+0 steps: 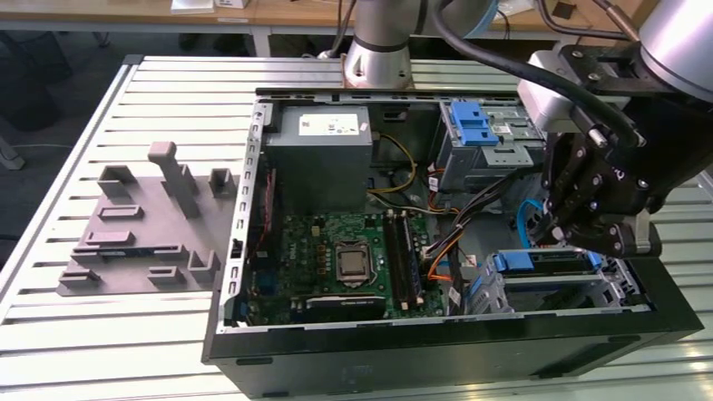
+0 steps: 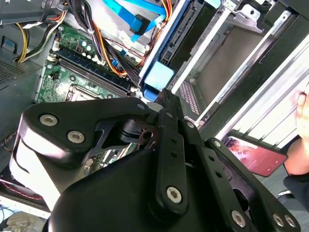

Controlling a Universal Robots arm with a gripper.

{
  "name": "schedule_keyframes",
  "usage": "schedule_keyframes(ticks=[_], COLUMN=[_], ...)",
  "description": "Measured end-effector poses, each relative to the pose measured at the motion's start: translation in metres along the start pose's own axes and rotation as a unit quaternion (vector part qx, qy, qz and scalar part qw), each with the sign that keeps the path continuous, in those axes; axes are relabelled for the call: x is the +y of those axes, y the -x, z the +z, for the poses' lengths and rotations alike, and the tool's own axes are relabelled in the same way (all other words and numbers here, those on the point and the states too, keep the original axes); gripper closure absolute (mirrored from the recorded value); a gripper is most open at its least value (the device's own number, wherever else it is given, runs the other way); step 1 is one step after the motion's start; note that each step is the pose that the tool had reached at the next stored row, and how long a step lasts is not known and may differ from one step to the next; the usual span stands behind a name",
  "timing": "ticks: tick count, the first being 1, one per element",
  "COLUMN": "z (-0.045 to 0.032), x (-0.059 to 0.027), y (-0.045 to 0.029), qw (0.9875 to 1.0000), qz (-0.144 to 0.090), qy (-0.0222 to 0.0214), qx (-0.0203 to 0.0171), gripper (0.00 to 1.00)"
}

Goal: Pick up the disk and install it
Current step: 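Insert the disk into the insertion slot, then insert the first disk wire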

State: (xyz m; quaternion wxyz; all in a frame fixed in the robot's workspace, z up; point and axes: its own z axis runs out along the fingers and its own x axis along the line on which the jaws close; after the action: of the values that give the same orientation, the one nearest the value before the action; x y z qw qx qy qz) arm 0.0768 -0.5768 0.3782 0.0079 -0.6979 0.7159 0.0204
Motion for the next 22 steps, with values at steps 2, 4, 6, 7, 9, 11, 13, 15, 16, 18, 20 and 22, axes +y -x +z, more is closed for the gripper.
schedule_keyframes(ticks=[2, 4, 6, 7, 9, 11, 13, 15, 16, 18, 20, 22], z=[0.0015, 0.0033, 0.0056, 0.0069, 0.0096, 0.0124, 0.0135, 0.0135, 0.0136, 0.0137, 0.0138, 0.0138], x=[0.0000, -0.0001, -0.0001, -0.0001, -0.0002, -0.0002, -0.0003, -0.0003, -0.0003, -0.0003, -0.0004, -0.0023], y=[-0.0001, -0.0001, -0.0002, -0.0003, -0.0004, -0.0005, -0.0005, -0.0005, -0.0005, -0.0005, -0.0005, -0.0003], qw=[1.0000, 1.0000, 1.0000, 1.0000, 1.0000, 1.0000, 1.0000, 1.0000, 1.0000, 1.0000, 1.0000, 1.0000], qz=[0.000, 0.000, 0.000, 0.000, 0.000, 0.000, 0.000, 0.000, 0.000, 0.000, 0.000, 0.000], qy=[0.0000, 0.0000, 0.0000, 0.0000, 0.0001, 0.0003, 0.0003, 0.0003, 0.0003, 0.0003, 0.0003, 0.0003], qx=[-0.0001, 0.0000, -0.0001, 0.0000, -0.0001, 0.0000, 0.0000, 0.0002, 0.0001, 0.0000, 0.0000, -0.0001], gripper=[0.89, 0.89, 0.89, 0.89, 0.89, 0.89, 0.89, 0.89, 0.89, 0.89, 0.89, 0.89])
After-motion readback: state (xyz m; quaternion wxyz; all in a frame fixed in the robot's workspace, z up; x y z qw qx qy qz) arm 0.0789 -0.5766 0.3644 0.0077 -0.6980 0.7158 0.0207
